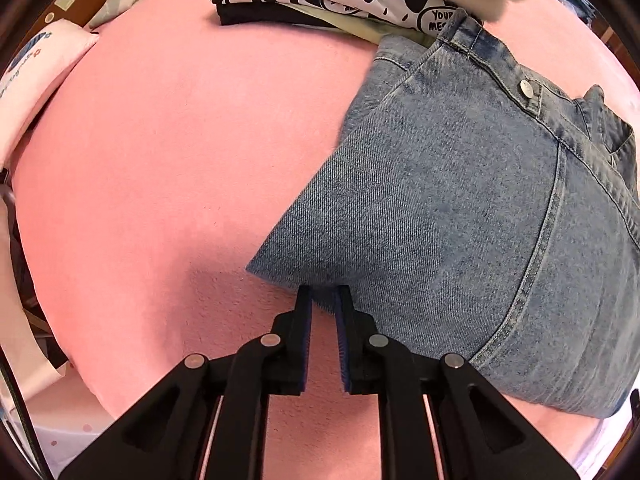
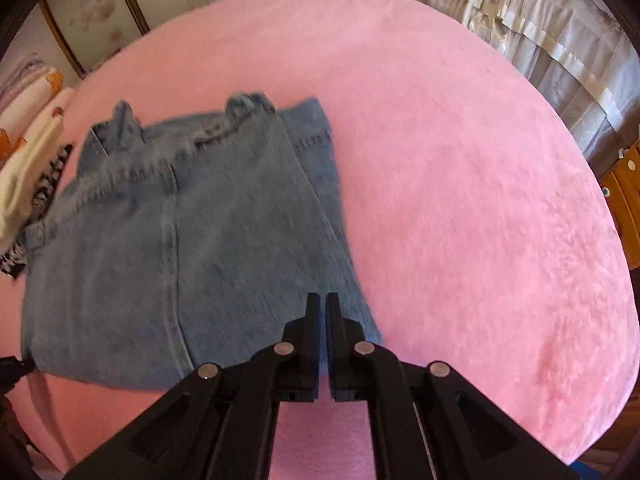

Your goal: Fold large clothes

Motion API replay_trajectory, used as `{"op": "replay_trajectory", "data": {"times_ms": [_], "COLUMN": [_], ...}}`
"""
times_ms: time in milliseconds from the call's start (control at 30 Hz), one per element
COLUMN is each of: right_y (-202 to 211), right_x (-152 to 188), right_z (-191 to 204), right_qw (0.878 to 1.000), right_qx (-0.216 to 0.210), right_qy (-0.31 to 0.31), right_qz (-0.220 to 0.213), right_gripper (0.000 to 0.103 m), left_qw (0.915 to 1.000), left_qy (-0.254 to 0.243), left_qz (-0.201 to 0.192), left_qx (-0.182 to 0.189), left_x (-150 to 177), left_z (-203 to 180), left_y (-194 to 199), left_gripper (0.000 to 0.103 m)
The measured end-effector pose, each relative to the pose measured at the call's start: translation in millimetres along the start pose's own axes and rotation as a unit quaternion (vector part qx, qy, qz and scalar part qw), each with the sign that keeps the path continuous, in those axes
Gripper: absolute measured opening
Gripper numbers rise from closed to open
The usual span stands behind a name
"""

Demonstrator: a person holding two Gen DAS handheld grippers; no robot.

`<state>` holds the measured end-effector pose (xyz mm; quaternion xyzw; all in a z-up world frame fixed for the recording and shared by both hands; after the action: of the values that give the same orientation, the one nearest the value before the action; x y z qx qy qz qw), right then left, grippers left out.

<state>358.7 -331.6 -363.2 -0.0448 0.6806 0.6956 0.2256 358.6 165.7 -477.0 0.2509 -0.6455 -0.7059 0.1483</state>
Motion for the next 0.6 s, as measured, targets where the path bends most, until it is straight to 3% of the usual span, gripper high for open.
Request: {"op": "replay_trajectory", "data": {"times_ms": [167,233,300,400,533,600], "right_y": [-20,-28,-33,-43,-66,-71], "right_x": [-36,-54,-72,-99,-109,-107], "right_z": [8,8,16,21,19,15], "right_qw": [0.999,0.999,0.999,0.997,0.998,0.999], "right_qx": [-0.034,-0.040,-0.047,-0.059,-0.055,-0.044], "right_qy": [0.005,0.001,-0.005,-0.005,-0.006,-0.015], "right_qz": [-0.001,-0.012,-0.023,-0.044,-0.002,0.008], "right_gripper": [0.003,0.014,0.042,0.043,0.042,0.028], "left_qw": [0.9999,0.9999,0.9999,0.9998,0.9994,0.9992], "left_qy": [0.009,0.005,0.001,-0.011,-0.023,-0.029], "left_qz": [0.000,-0.002,-0.005,-0.010,-0.016,-0.017], "left_qx": [0.009,0.012,0.013,0.016,0.022,0.023], "left_x": [-2,-1,3,2,6,6], "left_z": [3,-7,-9,-12,-23,-24], "left_y": [3,0,6,12,23,26], "left_gripper": [0.010,0.011,0.011,0.011,0.012,0.013]}}
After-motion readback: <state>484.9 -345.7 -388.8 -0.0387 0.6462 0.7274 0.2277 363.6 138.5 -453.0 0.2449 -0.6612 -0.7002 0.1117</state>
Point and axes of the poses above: each gripper's, at about its wrist camera, not at the fingertips, and y roughly against the way its jaws point, z to its left, x to its underside, the point moved 10 cm from there along -y, roughly the way its jaws point, and after that the axes turned 4 degrees about y, right-handed, at the moved point
